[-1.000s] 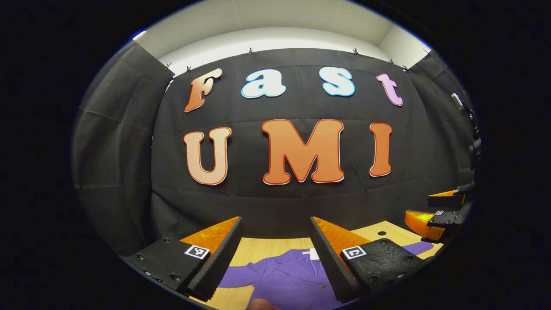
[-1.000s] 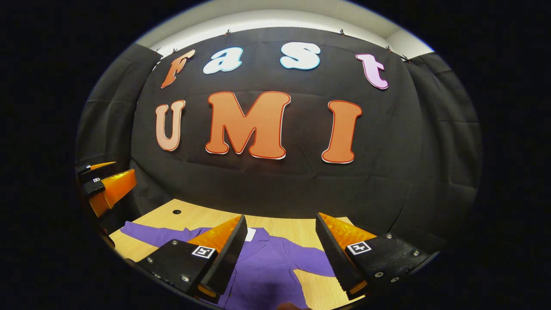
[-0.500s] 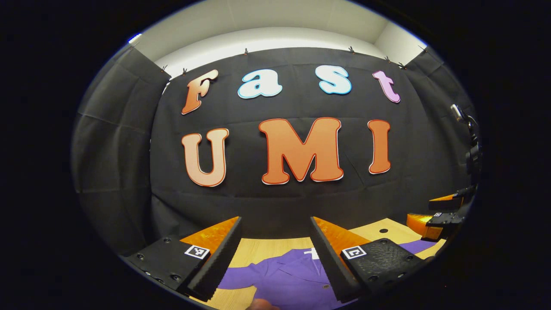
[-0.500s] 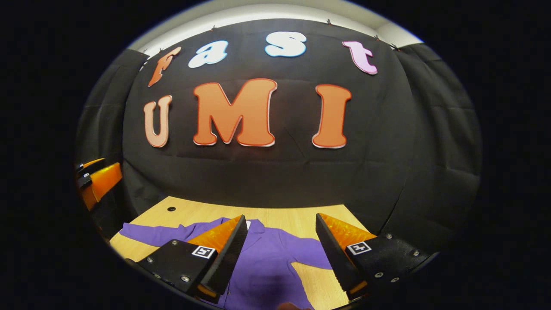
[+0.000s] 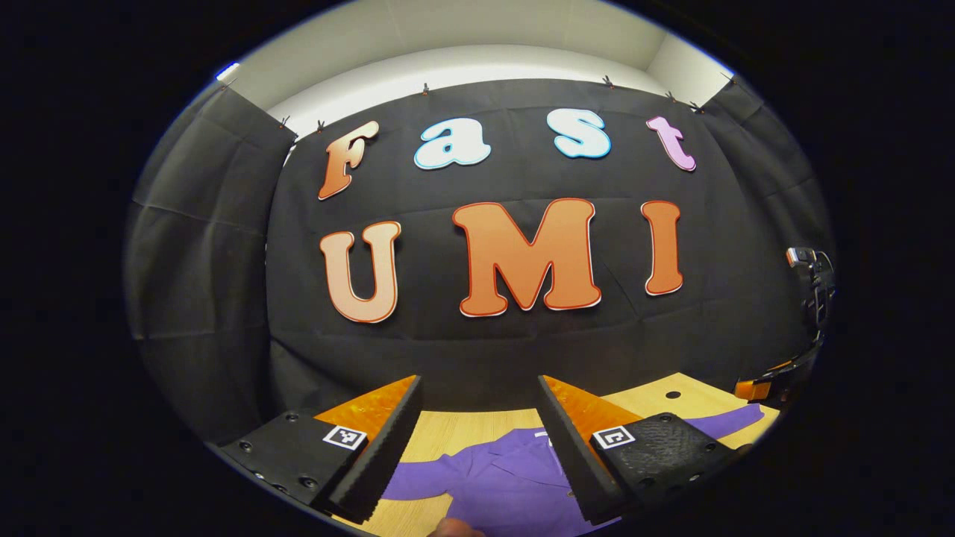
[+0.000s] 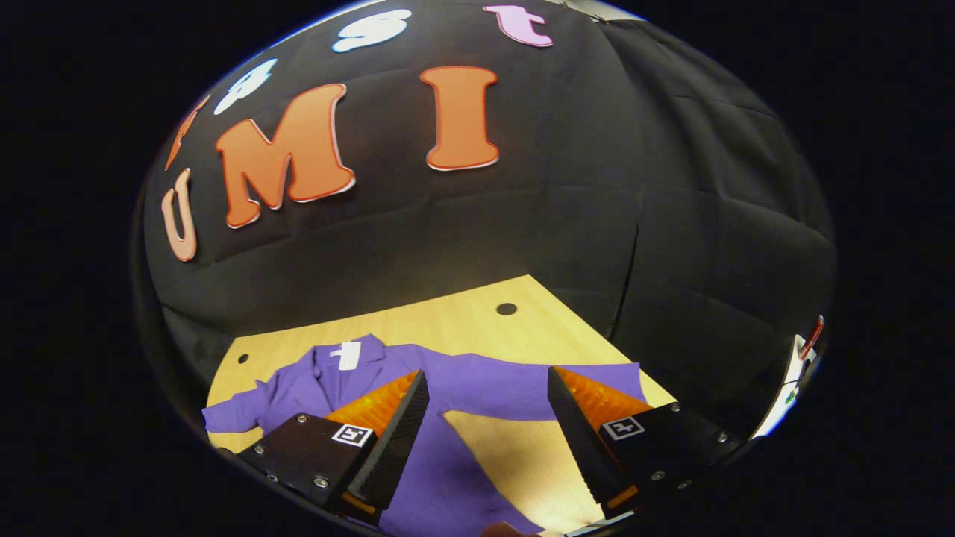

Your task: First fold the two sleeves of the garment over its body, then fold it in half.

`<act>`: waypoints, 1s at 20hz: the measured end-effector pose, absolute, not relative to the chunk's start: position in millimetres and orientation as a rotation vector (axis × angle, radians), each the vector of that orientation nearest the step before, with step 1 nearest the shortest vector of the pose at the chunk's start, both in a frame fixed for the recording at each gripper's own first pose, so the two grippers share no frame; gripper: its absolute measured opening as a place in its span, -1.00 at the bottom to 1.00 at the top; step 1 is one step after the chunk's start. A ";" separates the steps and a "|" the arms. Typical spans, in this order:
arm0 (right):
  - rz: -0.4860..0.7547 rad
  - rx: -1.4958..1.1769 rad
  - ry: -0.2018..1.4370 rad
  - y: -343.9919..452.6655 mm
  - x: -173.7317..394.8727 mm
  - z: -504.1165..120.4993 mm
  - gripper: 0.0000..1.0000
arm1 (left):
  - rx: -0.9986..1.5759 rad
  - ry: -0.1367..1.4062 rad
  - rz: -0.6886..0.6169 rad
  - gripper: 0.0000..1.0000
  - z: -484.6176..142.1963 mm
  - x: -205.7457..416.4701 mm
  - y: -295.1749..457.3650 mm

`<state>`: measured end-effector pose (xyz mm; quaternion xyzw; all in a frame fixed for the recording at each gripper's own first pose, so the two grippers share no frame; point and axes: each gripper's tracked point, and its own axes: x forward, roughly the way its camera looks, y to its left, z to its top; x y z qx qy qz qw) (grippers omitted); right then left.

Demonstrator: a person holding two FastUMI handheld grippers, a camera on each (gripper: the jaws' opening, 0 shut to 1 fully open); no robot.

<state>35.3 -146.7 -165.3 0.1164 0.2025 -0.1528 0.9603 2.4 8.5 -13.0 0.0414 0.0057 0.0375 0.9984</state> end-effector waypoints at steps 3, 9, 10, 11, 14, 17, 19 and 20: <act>-0.378 0.196 0.439 -183.3 40.4 -175.9 0.91 | 0.089 0.023 0.089 0.88 -14.0 5.5 9.5; -0.439 0.170 0.551 -231.1 48.6 -206.0 0.92 | 0.103 0.044 0.107 0.89 -19.3 8.7 4.1; -0.439 0.169 0.578 -236.6 49.3 -211.8 0.92 | 0.104 0.052 0.111 0.89 -23.7 8.0 3.1; -0.440 0.170 0.600 -244.9 50.3 -218.6 0.92 | 0.104 0.060 0.114 0.89 -25.5 9.1 2.0; -0.445 0.184 0.676 -263.5 52.9 -239.0 0.92 | 0.106 0.083 0.120 0.89 -32.7 11.9 -2.1; -0.442 0.211 0.749 -279.6 62.1 -263.4 0.93 | 0.115 0.107 0.124 0.89 -37.9 13.6 -6.5; -0.434 0.244 0.825 -287.8 59.9 -282.6 0.92 | 0.112 0.135 0.123 0.89 -45.9 14.7 -9.9; -0.429 0.261 0.862 -291.5 58.4 -291.7 0.93 | 0.113 0.153 0.127 0.88 -52.8 15.8 -10.9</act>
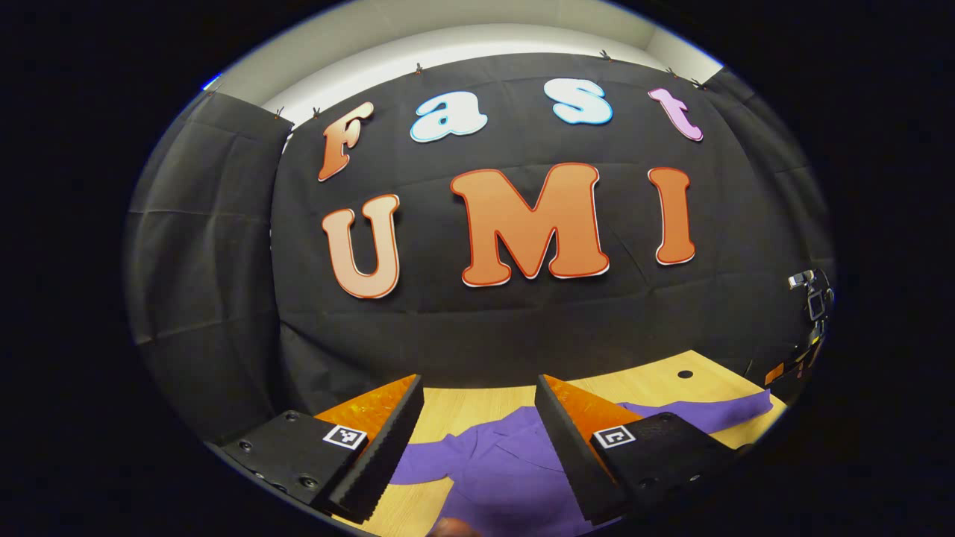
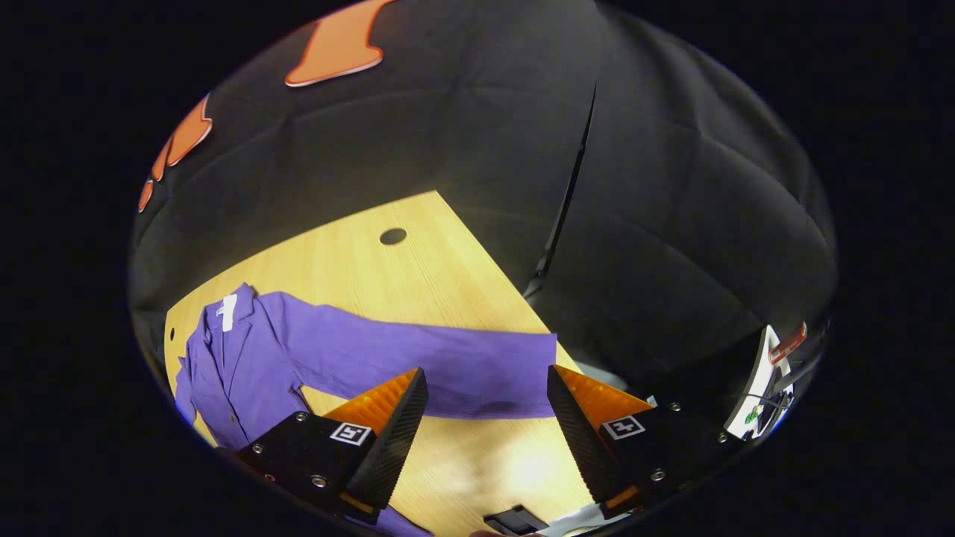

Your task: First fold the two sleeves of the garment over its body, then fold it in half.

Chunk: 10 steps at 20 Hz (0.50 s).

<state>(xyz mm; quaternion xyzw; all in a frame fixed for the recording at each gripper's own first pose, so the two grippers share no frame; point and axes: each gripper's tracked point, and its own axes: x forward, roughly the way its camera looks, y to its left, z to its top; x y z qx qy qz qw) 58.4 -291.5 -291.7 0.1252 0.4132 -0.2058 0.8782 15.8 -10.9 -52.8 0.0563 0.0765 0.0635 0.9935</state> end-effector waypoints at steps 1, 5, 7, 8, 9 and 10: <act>-0.426 0.274 0.894 -295.5 57.1 -299.8 0.92 | 0.112 0.167 0.127 0.89 -55.8 16.1 -12.2; -0.368 0.329 1.022 -301.9 56.4 -323.0 0.93 | 0.115 0.203 0.127 0.89 -65.4 18.6 -19.0; -0.362 0.347 1.072 -310.5 56.8 -331.5 0.93 | 0.120 0.218 0.125 0.89 -70.6 18.6 -23.4; -0.355 0.358 1.095 -313.9 57.5 -335.8 0.93 | 0.123 0.226 0.125 0.89 -74.3 18.2 -24.4; -0.348 0.372 1.128 -315.3 55.1 -340.4 0.93 | 0.125 0.233 0.123 0.89 -76.6 17.7 -26.6; -0.343 0.385 1.150 -317.9 56.3 -343.5 0.93 | 0.127 0.240 0.121 0.89 -80.0 17.2 -28.3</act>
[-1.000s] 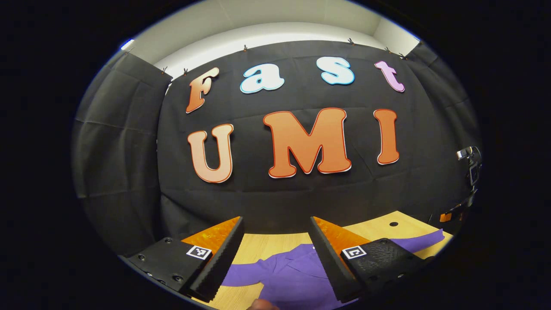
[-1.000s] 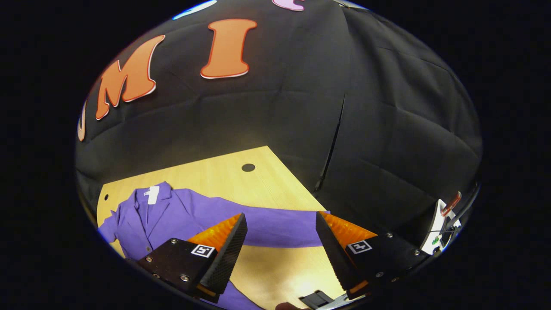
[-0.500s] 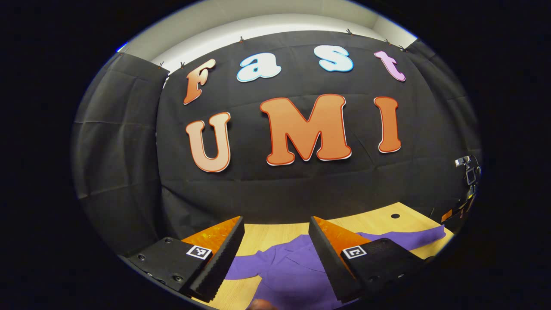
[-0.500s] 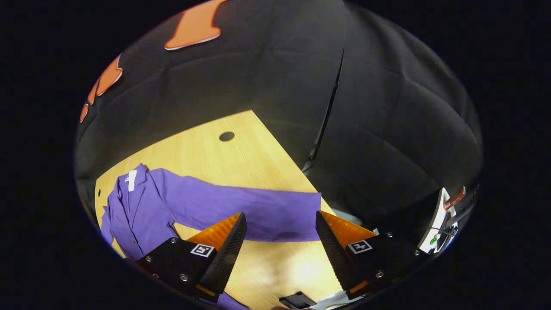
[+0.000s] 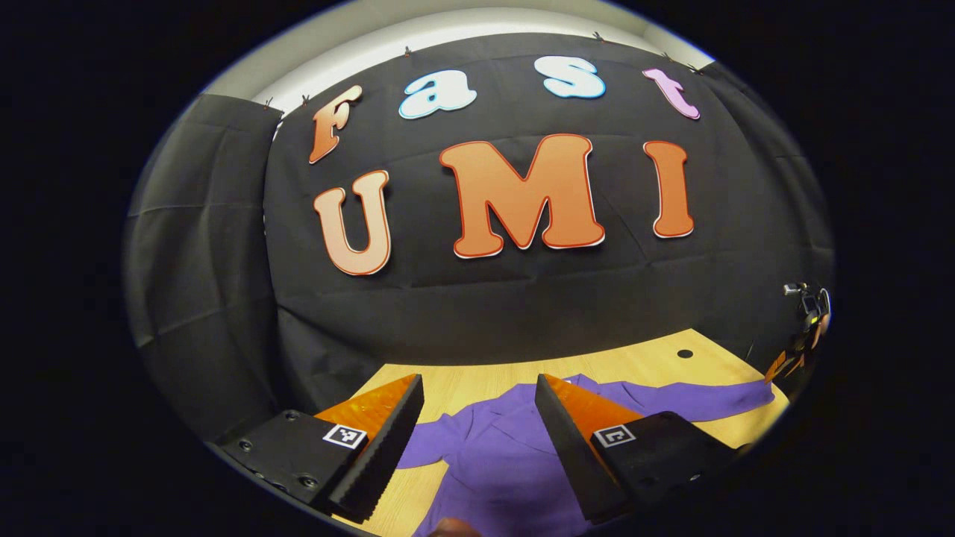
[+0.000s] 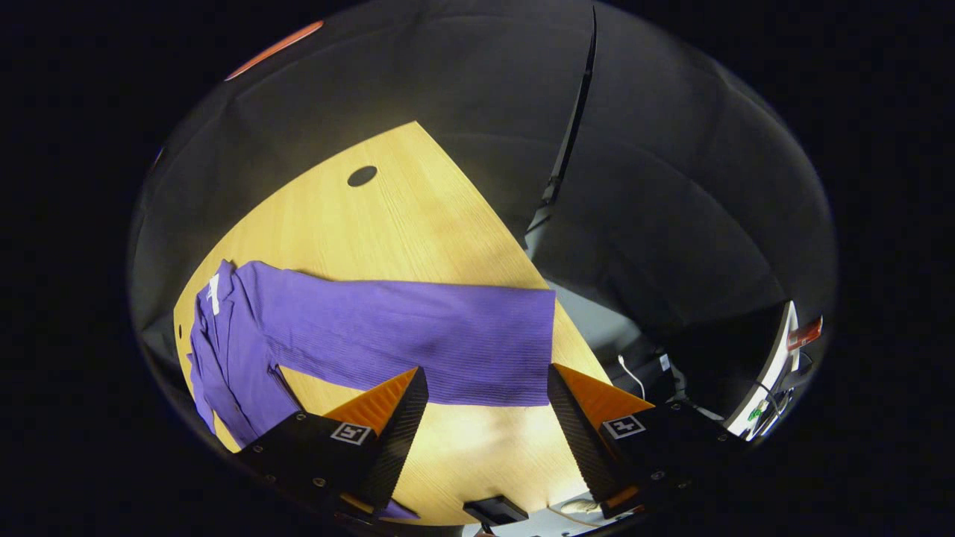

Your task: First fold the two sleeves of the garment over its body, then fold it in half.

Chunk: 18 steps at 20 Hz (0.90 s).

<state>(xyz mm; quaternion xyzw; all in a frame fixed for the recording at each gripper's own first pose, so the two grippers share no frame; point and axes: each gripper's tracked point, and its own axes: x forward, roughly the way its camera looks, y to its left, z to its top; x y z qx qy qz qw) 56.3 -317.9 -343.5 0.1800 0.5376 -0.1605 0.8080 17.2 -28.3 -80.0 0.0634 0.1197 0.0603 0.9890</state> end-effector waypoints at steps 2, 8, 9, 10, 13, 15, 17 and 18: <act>-0.334 0.416 1.195 -321.6 55.7 -354.1 0.93 | 0.131 0.256 0.120 0.89 -84.9 16.0 -30.9; -0.315 0.443 1.258 -334.1 63.1 -383.7 0.92 | 0.142 0.300 0.128 0.89 -99.0 14.8 -33.3; -0.315 0.450 1.249 -336.7 67.1 -388.1 0.94 | 0.147 0.310 0.135 0.89 -100.8 14.8 -32.9; -0.316 0.462 1.253 -336.6 69.2 -391.3 0.93 | 0.148 0.321 0.137 0.89 -104.7 13.9 -32.7; -0.339 0.463 1.267 -343.1 73.2 -400.3 0.93 | 0.153 0.344 0.138 0.89 -109.8 13.2 -36.3; -0.351 0.461 1.259 -344.8 78.8 -404.7 0.92 | 0.161 0.341 0.136 0.89 -108.7 12.2 -40.1; -0.338 0.459 1.277 -340.6 78.9 -409.5 0.90 | 0.172 0.344 0.135 0.89 -108.3 11.4 -42.0; -0.339 0.453 1.283 -340.7 79.3 -412.4 0.89 | 0.175 0.345 0.137 0.93 -109.2 9.1 -43.5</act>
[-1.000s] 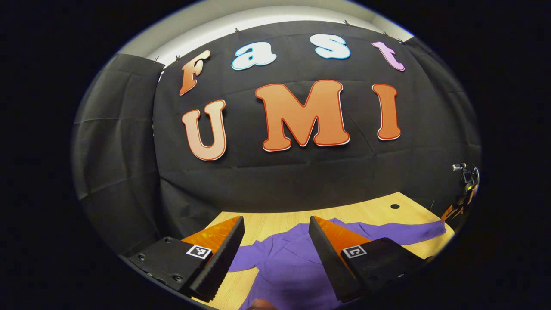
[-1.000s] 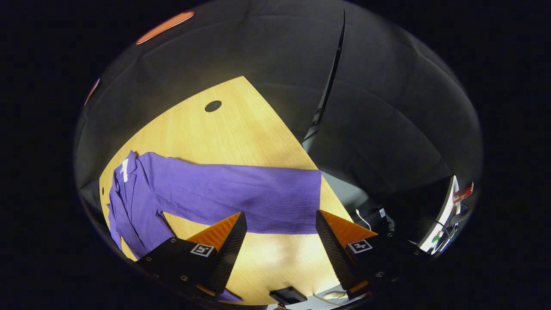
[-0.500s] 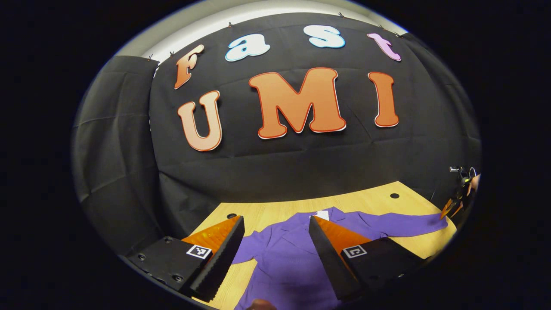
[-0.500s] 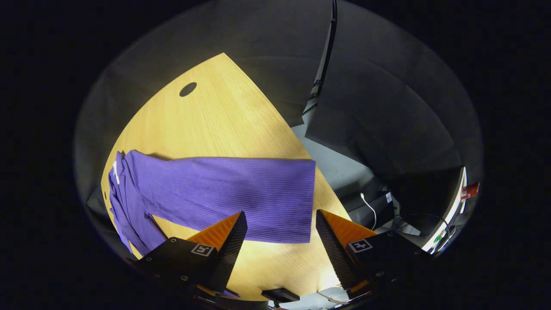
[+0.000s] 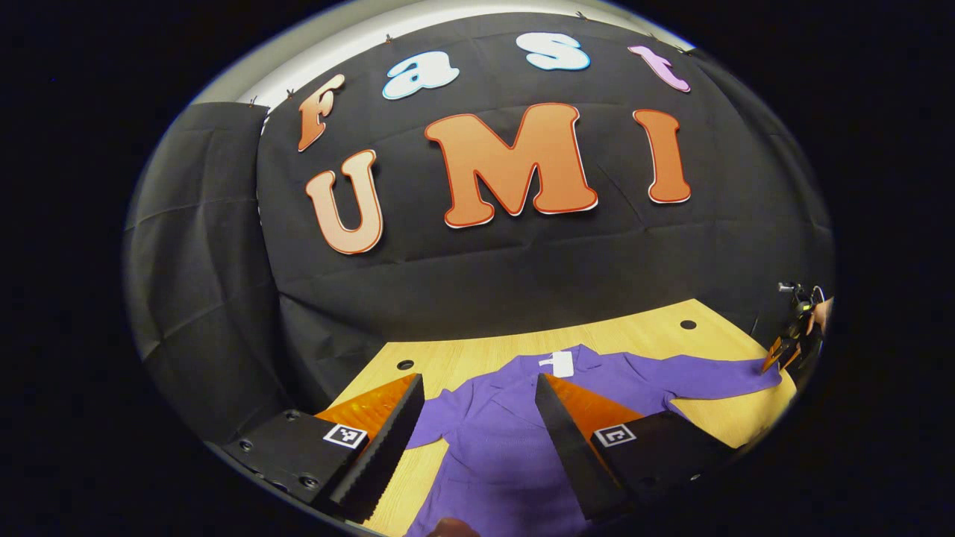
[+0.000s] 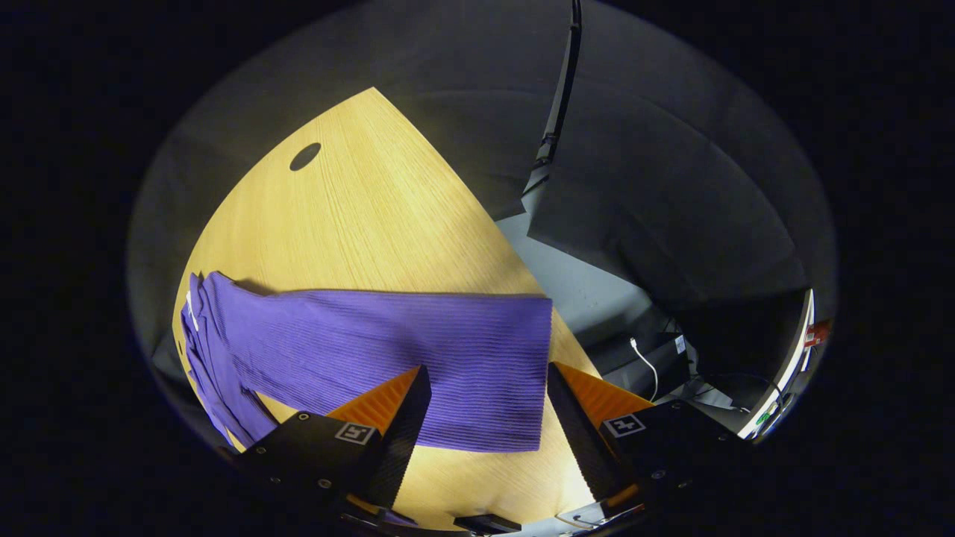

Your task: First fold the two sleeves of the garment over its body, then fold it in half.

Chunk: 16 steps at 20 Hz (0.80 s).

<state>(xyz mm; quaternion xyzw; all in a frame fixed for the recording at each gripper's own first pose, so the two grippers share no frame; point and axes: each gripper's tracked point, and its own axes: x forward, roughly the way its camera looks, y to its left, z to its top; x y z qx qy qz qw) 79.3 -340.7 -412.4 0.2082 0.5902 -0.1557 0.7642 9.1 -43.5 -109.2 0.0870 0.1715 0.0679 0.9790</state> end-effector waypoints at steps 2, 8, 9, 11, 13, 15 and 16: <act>-0.358 0.425 1.296 -344.7 77.8 -418.9 0.88 | 0.184 0.349 0.143 0.89 -107.9 7.6 -43.4; -0.328 0.373 1.313 -338.6 76.4 -418.2 0.31 | 0.185 0.357 0.153 0.89 -110.7 3.4 -47.6; -0.315 0.361 1.318 -336.2 75.6 -419.4 0.20 | 0.186 0.352 0.149 0.89 -108.7 2.9 -49.6; -0.291 0.337 1.318 -334.6 73.3 -417.9 -0.07 | 0.196 0.348 0.144 0.88 -108.4 0.2 -53.0; -0.292 0.348 1.310 -333.7 77.3 -417.0 -0.25 | 0.210 0.340 0.144 0.88 -103.5 -2.1 -52.8; -0.310 0.397 1.297 -327.1 80.3 -417.0 -0.56 | 0.212 0.331 0.143 0.89 -99.8 -2.8 -51.1; -0.314 0.432 1.303 -322.3 80.0 -416.7 -0.79 | 0.211 0.328 0.143 0.89 -100.2 -5.2 -49.4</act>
